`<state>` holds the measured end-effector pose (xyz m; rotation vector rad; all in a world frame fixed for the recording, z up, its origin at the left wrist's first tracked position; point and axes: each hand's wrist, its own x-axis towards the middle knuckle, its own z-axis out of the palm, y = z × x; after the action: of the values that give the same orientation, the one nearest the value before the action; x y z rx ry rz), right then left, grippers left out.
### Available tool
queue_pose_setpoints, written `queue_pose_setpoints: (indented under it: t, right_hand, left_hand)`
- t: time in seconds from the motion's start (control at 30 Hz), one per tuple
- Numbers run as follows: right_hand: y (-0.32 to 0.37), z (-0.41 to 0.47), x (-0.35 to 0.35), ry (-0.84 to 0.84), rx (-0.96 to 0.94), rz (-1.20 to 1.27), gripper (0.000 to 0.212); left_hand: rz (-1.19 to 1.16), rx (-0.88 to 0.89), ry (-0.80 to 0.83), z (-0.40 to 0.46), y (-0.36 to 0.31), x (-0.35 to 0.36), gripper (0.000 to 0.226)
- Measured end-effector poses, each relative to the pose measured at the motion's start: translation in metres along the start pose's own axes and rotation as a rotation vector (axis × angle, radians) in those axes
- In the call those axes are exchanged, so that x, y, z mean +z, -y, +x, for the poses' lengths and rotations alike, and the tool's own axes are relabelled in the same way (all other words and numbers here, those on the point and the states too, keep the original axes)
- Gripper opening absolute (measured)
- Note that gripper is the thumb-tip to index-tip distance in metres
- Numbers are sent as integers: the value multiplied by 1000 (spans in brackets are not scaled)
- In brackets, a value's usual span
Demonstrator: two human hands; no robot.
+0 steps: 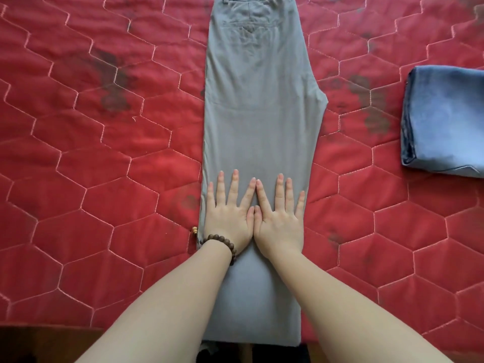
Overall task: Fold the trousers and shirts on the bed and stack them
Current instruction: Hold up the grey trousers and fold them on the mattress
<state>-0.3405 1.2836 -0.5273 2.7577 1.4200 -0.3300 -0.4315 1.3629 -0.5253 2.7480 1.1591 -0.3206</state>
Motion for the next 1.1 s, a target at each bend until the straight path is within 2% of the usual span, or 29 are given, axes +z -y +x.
queue_pose_setpoints:
  t: [0.37, 0.53, 0.8, 1.0, 1.1]
  right_hand:
    - [29, -143, 27, 19, 10, 54, 56]
    - [34, -178, 39, 5, -3, 16, 55]
    - [30, -191, 35, 87, -41, 20, 56]
    - [-2, -173, 15, 112, -249, -61, 58]
    - [-21, -163, 12, 129, -211, -68, 57]
  left_hand:
    - [-40, 96, 33, -141, 10, 26, 60]
    - [-37, 89, 10, -183, 8, 42, 58]
    - [-14, 107, 44, -201, 8, 37, 57]
    - [46, 230, 88, -184, 35, 22, 59]
    - [51, 200, 82, -167, 51, 23, 60]
